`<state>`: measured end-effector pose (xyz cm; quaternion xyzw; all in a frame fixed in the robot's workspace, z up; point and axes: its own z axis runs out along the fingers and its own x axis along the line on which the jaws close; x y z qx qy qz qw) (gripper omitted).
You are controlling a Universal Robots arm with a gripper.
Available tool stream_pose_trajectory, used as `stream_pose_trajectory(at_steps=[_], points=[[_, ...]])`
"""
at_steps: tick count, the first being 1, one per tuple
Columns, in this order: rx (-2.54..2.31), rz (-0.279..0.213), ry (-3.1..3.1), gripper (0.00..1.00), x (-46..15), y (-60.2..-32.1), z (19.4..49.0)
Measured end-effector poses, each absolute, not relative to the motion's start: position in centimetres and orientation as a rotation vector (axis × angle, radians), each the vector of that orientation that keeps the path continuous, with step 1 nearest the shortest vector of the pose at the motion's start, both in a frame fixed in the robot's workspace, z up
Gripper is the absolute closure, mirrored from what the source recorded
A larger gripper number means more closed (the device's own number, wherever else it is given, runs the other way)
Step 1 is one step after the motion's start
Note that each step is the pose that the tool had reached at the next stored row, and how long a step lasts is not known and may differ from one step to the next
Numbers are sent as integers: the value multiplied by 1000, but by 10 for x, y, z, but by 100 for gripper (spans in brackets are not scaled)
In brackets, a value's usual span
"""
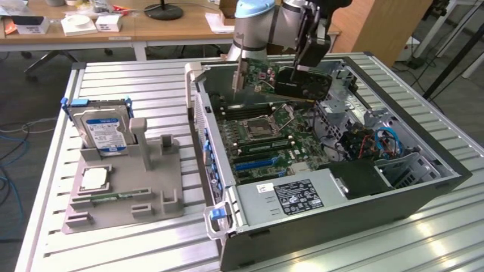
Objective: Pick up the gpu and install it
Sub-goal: 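Insert the gpu into the slot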
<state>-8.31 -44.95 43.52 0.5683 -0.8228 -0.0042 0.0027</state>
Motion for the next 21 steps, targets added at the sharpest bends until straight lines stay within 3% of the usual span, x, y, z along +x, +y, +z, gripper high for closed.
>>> stream_pose_trajectory(at_steps=[21], points=[[1998, -11, -2416, 73, -83, -449, 432]])
